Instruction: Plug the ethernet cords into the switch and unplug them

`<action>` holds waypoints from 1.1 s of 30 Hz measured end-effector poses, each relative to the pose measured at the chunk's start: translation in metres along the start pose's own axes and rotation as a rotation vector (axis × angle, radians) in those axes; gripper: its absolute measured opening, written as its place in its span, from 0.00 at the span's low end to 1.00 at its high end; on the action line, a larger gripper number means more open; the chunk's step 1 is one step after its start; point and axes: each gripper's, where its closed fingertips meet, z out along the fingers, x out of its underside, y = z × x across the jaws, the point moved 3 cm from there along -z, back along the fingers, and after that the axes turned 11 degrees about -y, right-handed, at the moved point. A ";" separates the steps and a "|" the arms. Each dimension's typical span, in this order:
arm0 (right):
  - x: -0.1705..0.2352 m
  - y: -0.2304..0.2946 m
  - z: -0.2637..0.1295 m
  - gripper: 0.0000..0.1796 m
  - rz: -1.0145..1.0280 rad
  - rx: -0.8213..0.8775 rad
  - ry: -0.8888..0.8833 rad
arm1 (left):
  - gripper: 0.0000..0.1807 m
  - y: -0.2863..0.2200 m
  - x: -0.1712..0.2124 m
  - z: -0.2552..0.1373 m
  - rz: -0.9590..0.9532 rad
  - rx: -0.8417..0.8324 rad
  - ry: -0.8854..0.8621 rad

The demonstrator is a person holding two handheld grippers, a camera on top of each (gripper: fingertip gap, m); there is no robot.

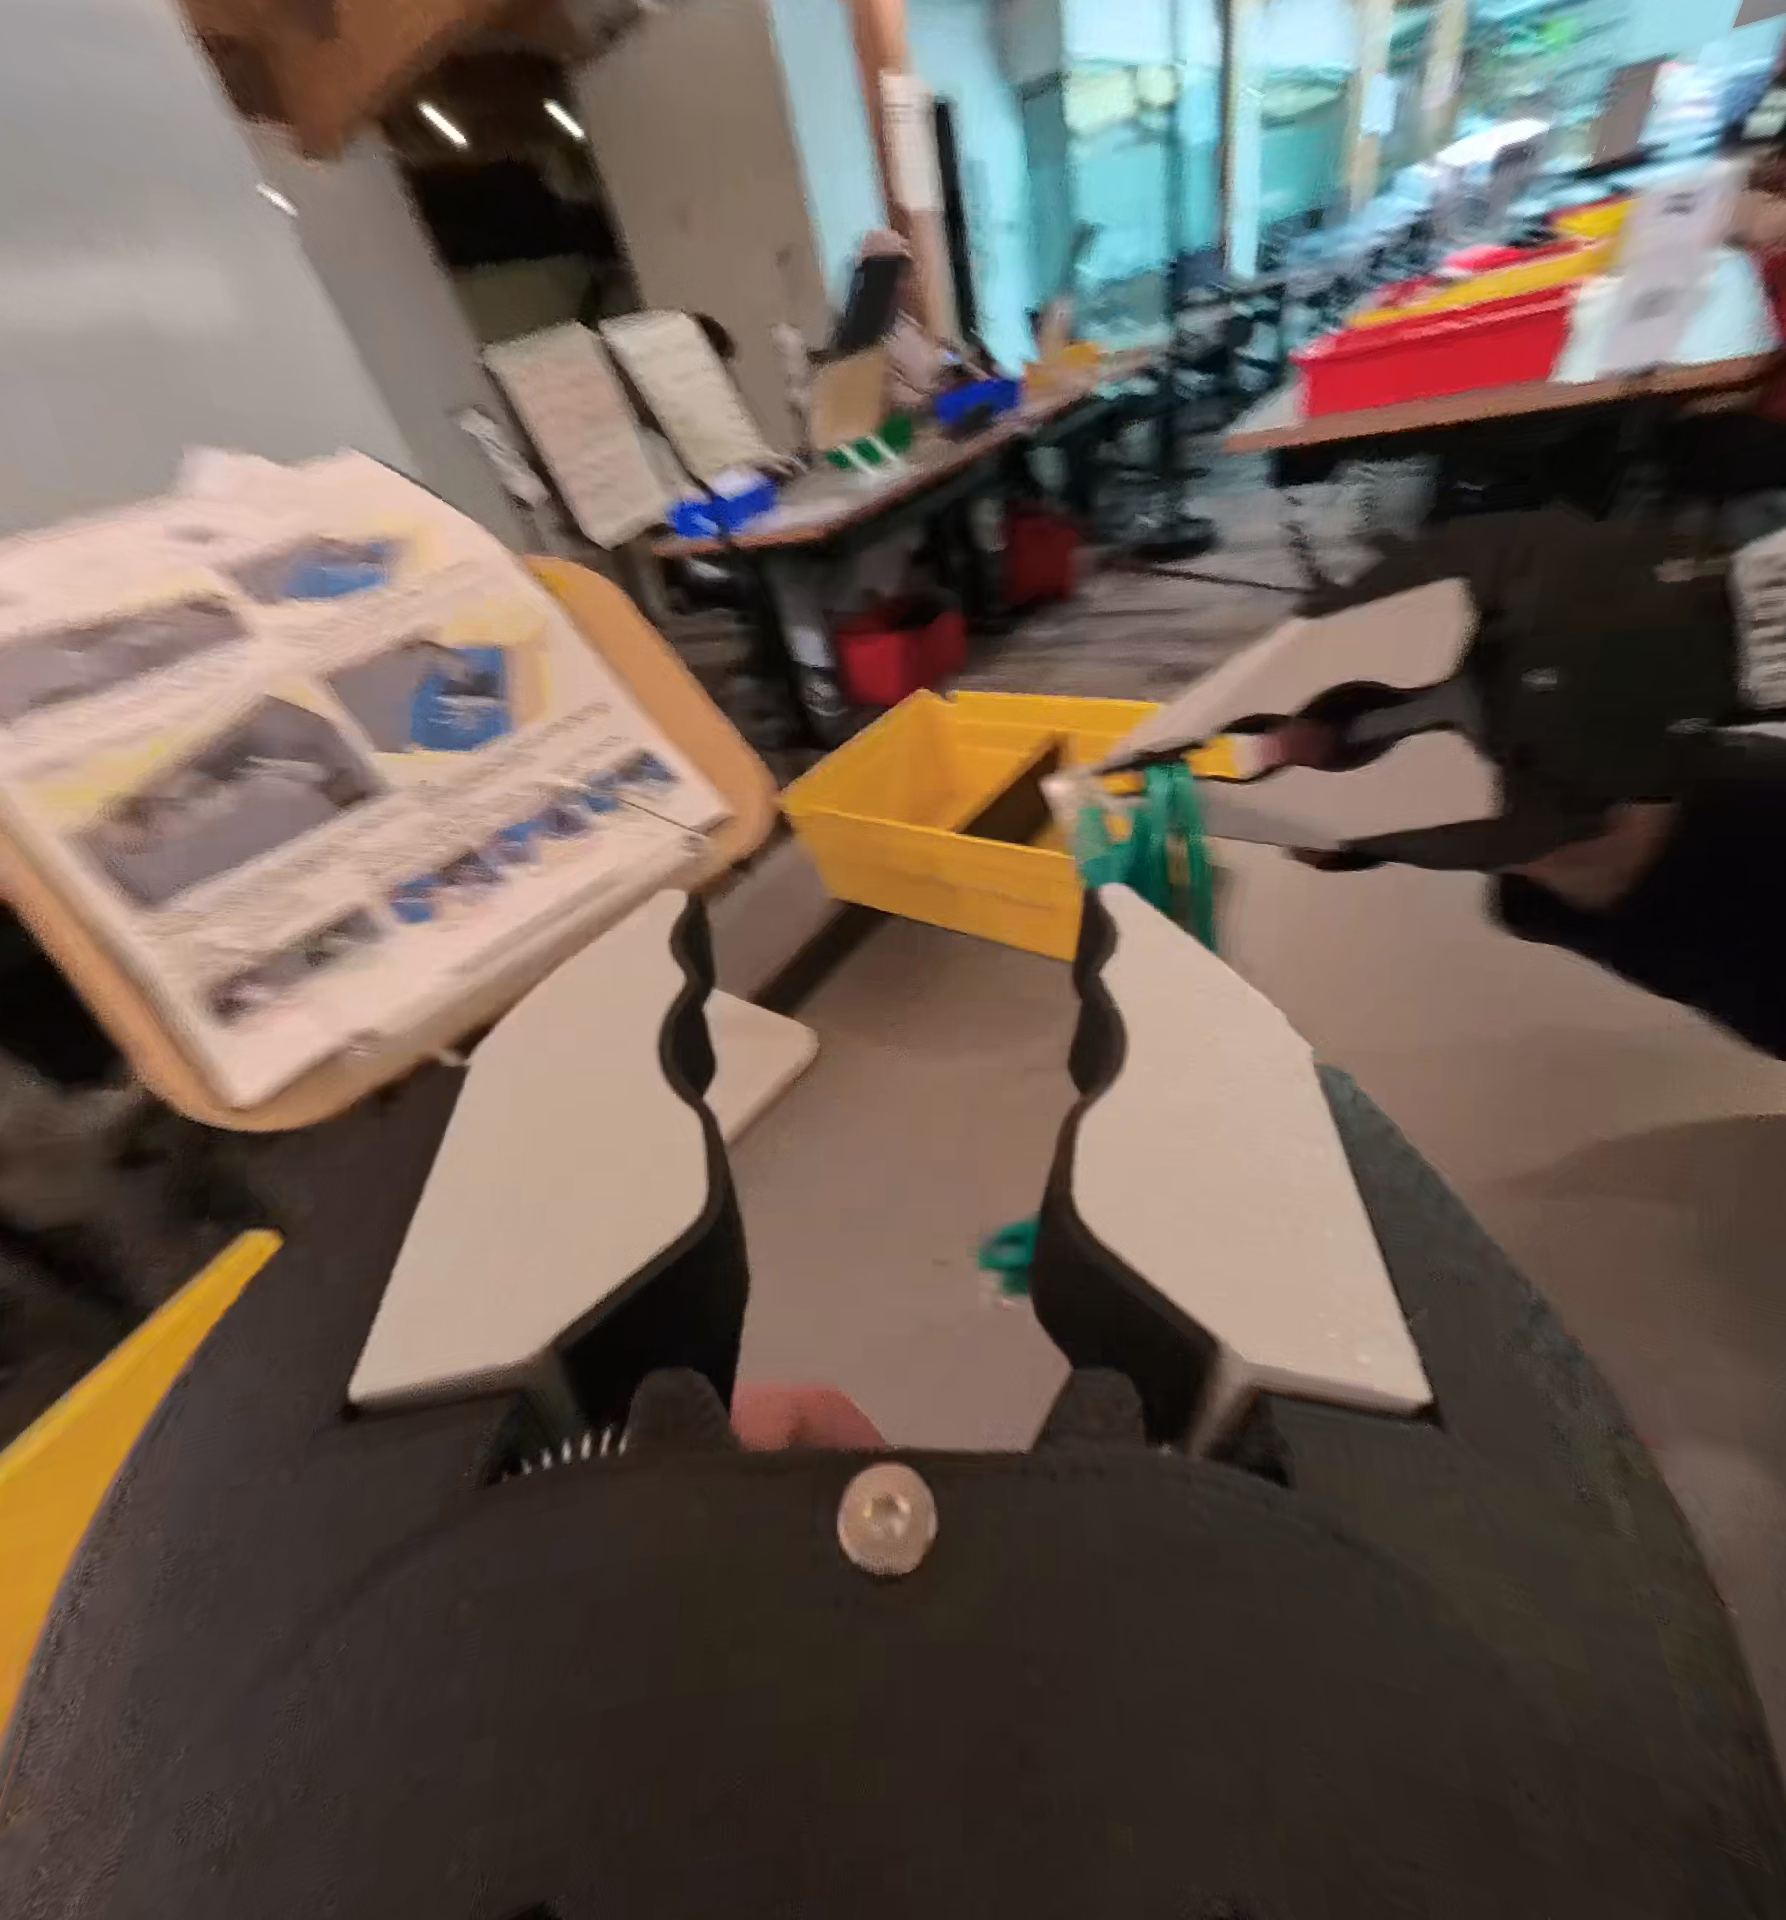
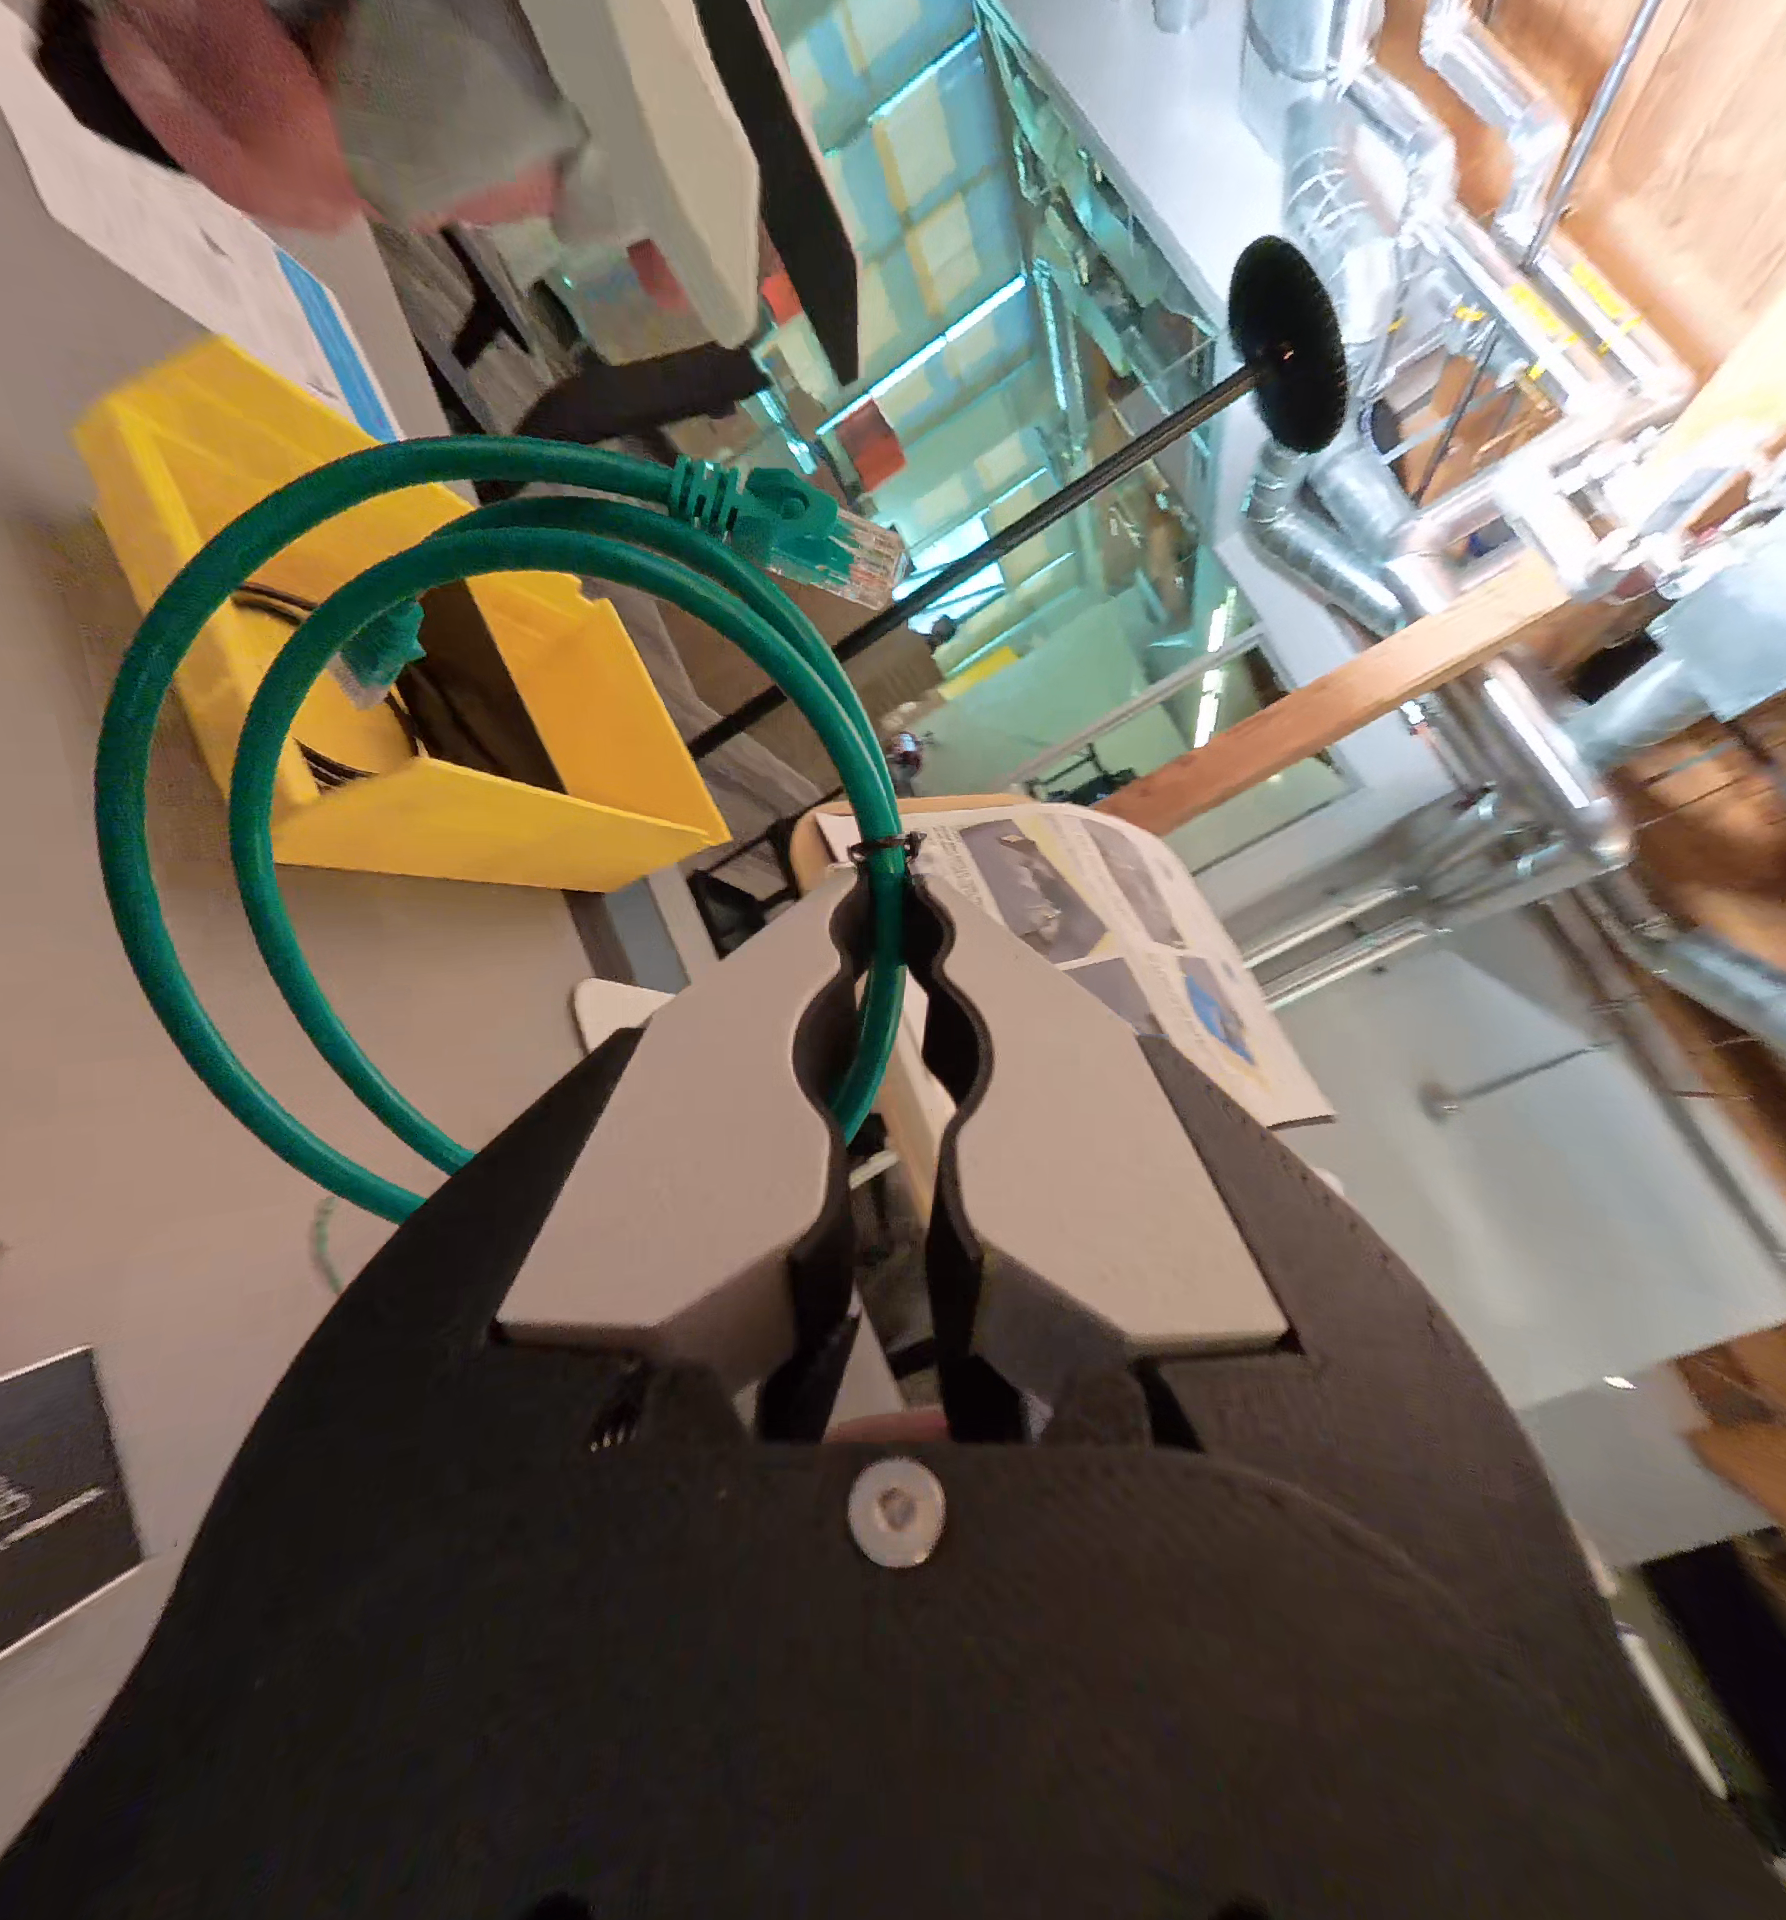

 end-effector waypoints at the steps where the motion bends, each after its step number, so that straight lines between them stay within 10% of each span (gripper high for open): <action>1: -0.002 0.001 0.001 0.01 -0.033 0.011 -0.001 | 0.40 -0.010 0.004 0.003 -0.016 0.049 0.046; 8: -0.017 0.011 0.008 0.01 -0.134 0.061 -0.018 | 0.33 -0.049 0.039 0.037 0.191 0.104 0.243; 11: -0.023 0.010 0.008 0.01 -0.140 0.083 -0.028 | 0.08 -0.056 0.045 0.041 0.260 0.127 0.246; 23: -0.036 0.007 -0.022 0.06 0.319 -0.276 -0.259 | 0.08 -0.052 0.030 0.038 0.669 0.022 0.230; 33: -0.038 0.001 -0.017 0.03 0.383 -0.229 -0.237 | 0.08 -0.060 0.024 0.041 0.749 -0.002 0.222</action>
